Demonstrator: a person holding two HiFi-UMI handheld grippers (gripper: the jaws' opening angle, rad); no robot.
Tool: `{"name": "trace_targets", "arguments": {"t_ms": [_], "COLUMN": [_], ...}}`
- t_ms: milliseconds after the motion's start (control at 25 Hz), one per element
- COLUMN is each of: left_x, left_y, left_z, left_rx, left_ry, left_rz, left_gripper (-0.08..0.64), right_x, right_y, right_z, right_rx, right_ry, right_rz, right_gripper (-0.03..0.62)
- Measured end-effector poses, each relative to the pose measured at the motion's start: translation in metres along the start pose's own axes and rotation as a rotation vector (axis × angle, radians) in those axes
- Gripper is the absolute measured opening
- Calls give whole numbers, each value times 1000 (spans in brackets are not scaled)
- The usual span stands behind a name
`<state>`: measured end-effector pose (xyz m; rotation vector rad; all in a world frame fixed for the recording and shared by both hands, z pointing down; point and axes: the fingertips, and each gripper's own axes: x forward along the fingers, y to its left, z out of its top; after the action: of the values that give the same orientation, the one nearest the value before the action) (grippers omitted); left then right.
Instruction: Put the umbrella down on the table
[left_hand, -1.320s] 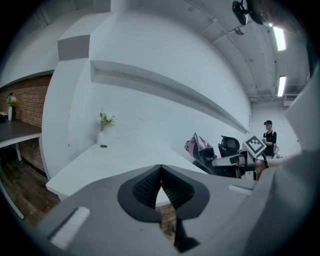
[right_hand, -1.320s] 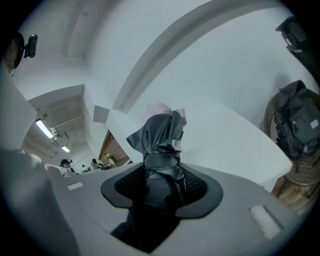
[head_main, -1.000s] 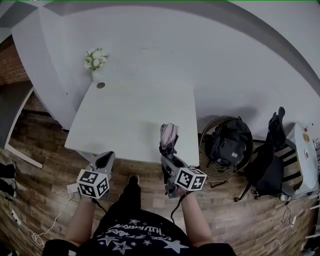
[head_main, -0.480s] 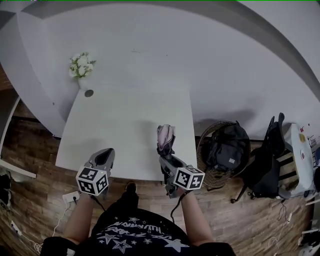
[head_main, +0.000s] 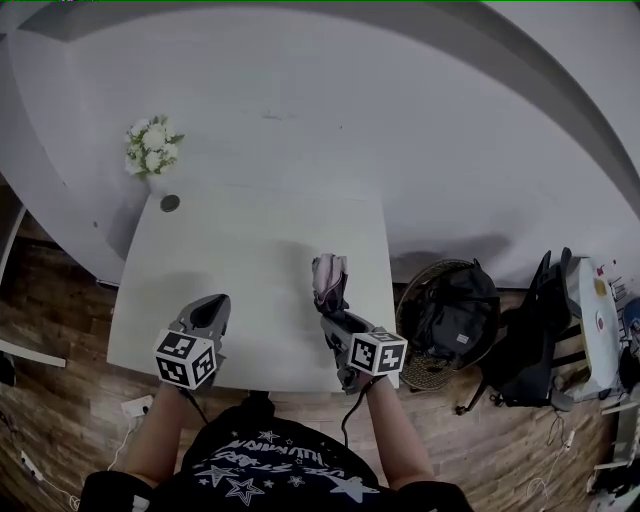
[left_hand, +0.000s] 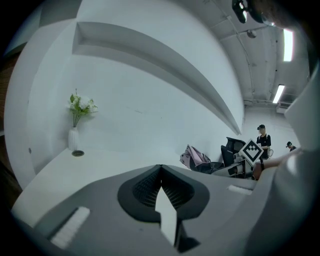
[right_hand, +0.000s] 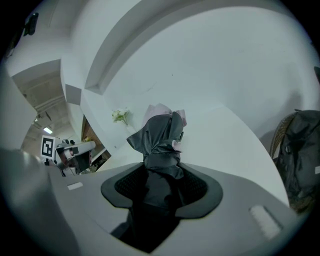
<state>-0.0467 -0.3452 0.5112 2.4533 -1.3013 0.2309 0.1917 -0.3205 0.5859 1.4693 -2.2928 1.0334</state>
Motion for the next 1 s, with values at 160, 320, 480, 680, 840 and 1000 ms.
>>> {"name": "trace_targets", "arguments": {"t_ms": [160, 320, 480, 680, 840, 1000], "left_x": [19, 36, 51, 68, 82, 94], "left_y": [16, 31, 46, 59, 63, 66], "left_z": [9, 15, 20, 16, 13, 10], "left_rx": [1, -7, -11, -29, -30, -35], "left_ry": [6, 11, 10, 28, 41, 56], "left_rz": [-12, -20, -25, -41, -51, -60], "left_gripper": [5, 3, 3, 5, 3, 3], "right_x": [20, 40, 60, 82, 95, 111], "right_y": [-12, -23, -31, -40, -56, -58], "right_z": [19, 33, 43, 52, 54, 55], "right_rx": [-81, -222, -405, -546, -663, -760], "right_ry": [40, 100, 171, 230, 280, 295], "right_rz": [-45, -86, -95, -99, -123, -91], "right_gripper": [224, 224, 224, 224, 224, 224]}}
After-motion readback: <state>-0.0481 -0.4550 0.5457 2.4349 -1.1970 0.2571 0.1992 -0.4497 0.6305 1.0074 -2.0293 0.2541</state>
